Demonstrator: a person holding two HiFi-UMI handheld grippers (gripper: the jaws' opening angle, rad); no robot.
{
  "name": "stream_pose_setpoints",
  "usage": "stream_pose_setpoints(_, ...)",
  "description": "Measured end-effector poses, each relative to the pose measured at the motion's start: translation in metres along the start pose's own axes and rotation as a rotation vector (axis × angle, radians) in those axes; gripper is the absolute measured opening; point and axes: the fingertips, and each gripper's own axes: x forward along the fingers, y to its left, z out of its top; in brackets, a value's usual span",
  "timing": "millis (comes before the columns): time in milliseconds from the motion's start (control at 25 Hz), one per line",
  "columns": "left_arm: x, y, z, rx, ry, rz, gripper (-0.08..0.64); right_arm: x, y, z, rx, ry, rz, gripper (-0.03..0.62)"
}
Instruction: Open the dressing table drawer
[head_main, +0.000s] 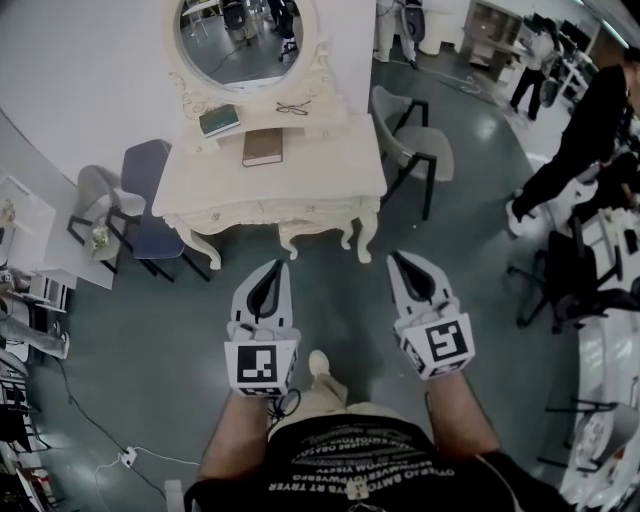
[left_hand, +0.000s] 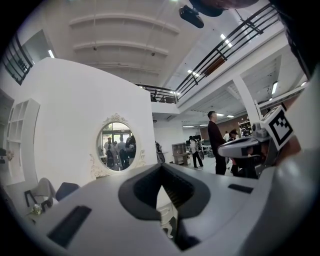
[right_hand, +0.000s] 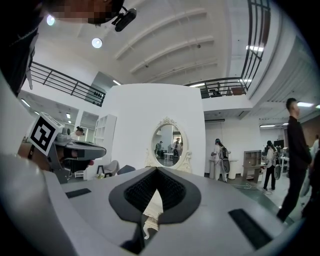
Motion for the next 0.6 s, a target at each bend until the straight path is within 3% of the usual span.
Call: stream_pose_setpoints(600, 0.085, 0.045, 0.012, 0.009, -0.019, -0.074, 0.002, 0.078, -0.026, 0.011, 0.002, -0.005, -0.047, 0.002)
